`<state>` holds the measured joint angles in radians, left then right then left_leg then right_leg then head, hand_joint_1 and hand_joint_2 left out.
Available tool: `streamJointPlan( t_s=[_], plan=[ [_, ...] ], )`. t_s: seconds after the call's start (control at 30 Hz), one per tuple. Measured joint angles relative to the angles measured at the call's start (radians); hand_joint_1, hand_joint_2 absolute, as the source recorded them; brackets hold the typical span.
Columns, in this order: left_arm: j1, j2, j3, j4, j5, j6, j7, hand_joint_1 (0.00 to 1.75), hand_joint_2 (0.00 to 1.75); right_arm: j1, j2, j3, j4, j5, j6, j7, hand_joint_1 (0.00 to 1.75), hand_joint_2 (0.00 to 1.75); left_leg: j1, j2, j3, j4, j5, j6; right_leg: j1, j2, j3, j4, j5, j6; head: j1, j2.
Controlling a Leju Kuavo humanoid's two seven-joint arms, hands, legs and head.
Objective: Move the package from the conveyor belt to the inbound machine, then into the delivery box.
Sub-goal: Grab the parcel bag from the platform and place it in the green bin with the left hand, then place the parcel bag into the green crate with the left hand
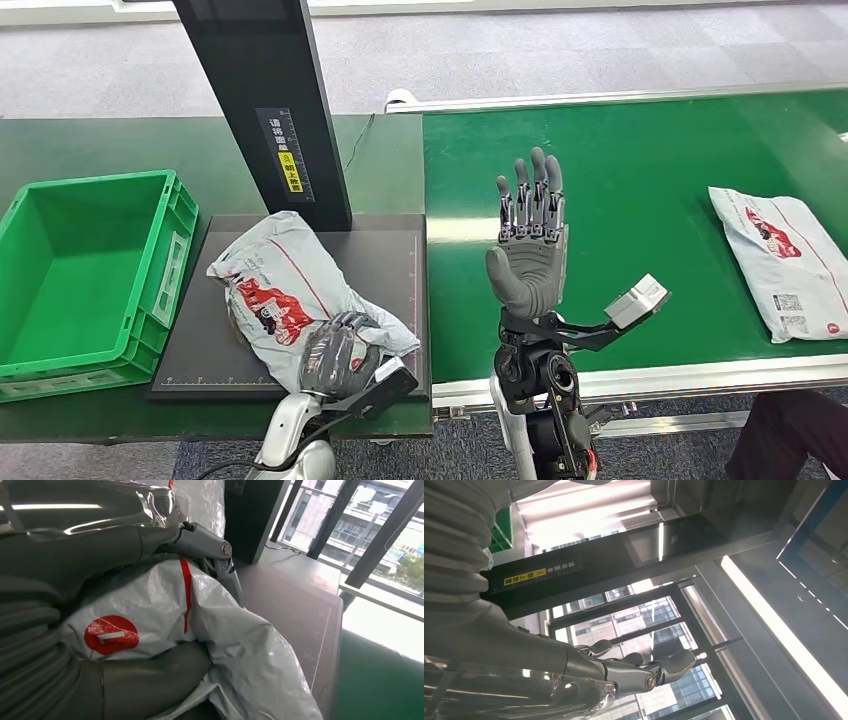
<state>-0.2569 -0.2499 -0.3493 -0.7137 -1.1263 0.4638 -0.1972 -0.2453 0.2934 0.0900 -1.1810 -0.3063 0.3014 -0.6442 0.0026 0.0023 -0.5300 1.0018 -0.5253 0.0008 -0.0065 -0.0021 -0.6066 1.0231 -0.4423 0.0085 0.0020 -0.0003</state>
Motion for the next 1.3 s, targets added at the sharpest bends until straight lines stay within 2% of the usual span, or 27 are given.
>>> streamJointPlan(
  t_s=[0.17, 0.23, 0.3, 0.4, 0.47, 0.57, 0.77, 0.93, 1.13, 1.2, 1.3],
  plan=[
    [0.009, 0.000, 0.011, -0.012, 0.028, 0.019, -0.031, 1.75, 1.75, 0.000, -0.001, 0.000, 0.000, -0.003, 0.000, -0.001, 0.00, 1.75, 0.000, 0.000, 0.000, 0.000, 0.000, 0.000, 0.000, 0.000, -0.001, 0.000, 0.000, 0.000, 0.000, 0.000],
    [0.025, 0.000, 0.022, -0.031, 0.085, 0.064, -0.088, 1.75, 1.75, 0.003, -0.001, 0.000, 0.000, -0.004, -0.001, -0.002, 0.00, 1.75, 0.000, 0.001, -0.001, 0.000, 0.000, 0.000, 0.000, 0.000, -0.002, 0.000, 0.000, 0.000, 0.000, 0.000],
    [0.056, 0.000, 0.037, -0.081, 0.190, 0.134, -0.180, 1.75, 1.75, 0.009, -0.002, 0.000, 0.000, -0.004, -0.005, -0.002, 0.00, 1.75, 0.000, 0.001, -0.002, 0.000, 0.000, 0.000, 0.000, 0.000, -0.004, 0.000, 0.000, 0.000, 0.000, 0.000],
    [0.112, 0.001, 0.070, -0.225, 0.365, 0.216, -0.334, 1.75, 1.75, 0.020, -0.002, 0.001, 0.000, -0.005, -0.017, -0.004, 0.00, 1.75, 0.000, 0.001, -0.004, 0.000, 0.000, 0.000, 0.000, 0.000, -0.006, 0.000, 0.000, 0.000, 0.000, 0.000],
    [0.149, 0.001, 0.100, -0.343, 0.444, 0.232, -0.423, 1.75, 1.75, 0.023, -0.002, 0.002, 0.000, -0.008, -0.023, -0.006, 0.00, 1.75, 0.000, 0.001, -0.005, 0.000, 0.000, 0.000, 0.000, 0.000, -0.007, 0.000, 0.000, 0.000, 0.000, 0.000],
    [0.193, -0.001, 0.149, -0.538, 0.532, 0.235, -0.490, 1.75, 1.75, 0.024, -0.002, 0.003, 0.000, -0.012, -0.030, -0.011, 0.00, 1.75, 0.000, 0.002, -0.006, 0.000, 0.000, 0.000, 0.000, 0.001, -0.008, 0.000, 0.000, 0.000, 0.000, 0.000],
    [0.225, 0.003, 0.205, -0.890, 0.643, 0.235, -0.500, 1.75, 1.75, 0.024, -0.002, 0.004, 0.000, -0.018, -0.034, -0.014, 0.00, 1.75, 0.000, 0.001, -0.006, 0.000, 0.000, 0.000, 0.000, 0.000, -0.008, 0.000, 0.000, 0.000, 0.000, 0.000],
    [0.193, 0.017, 0.243, -1.060, 0.697, 0.234, -0.501, 1.75, 1.75, 0.020, -0.002, 0.004, 0.000, -0.022, -0.030, -0.015, 0.00, 1.75, 0.000, 0.001, -0.006, 0.000, 0.000, 0.000, 0.000, 0.000, -0.007, 0.000, 0.000, 0.000, 0.000, 0.000],
    [0.113, 0.045, 0.301, -1.069, 0.744, 0.233, -0.500, 1.75, 1.75, 0.017, 0.000, 0.005, 0.000, -0.022, -0.017, -0.015, 0.00, 1.75, 0.000, 0.000, -0.005, 0.000, 0.001, 0.000, 0.000, -0.001, -0.007, 0.000, 0.000, 0.000, 0.000, 0.000],
    [0.054, 0.069, 0.327, -1.009, 0.748, 0.232, -0.481, 1.75, 1.75, 0.016, 0.002, 0.006, 0.001, -0.022, -0.011, -0.014, 0.00, 1.75, 0.000, -0.001, -0.005, 0.000, 0.002, 0.000, 0.000, -0.002, -0.007, 0.000, 0.000, 0.000, 0.000, 0.000],
    [-0.075, 0.125, 0.367, -0.834, 0.704, 0.217, -0.396, 1.75, 1.75, 0.009, 0.005, 0.007, 0.010, -0.020, 0.001, -0.013, 0.00, 1.75, 0.000, -0.002, -0.005, 0.000, 0.004, -0.001, 0.000, -0.002, -0.007, 0.000, 0.002, -0.001, 0.000, 0.000]
  ],
)
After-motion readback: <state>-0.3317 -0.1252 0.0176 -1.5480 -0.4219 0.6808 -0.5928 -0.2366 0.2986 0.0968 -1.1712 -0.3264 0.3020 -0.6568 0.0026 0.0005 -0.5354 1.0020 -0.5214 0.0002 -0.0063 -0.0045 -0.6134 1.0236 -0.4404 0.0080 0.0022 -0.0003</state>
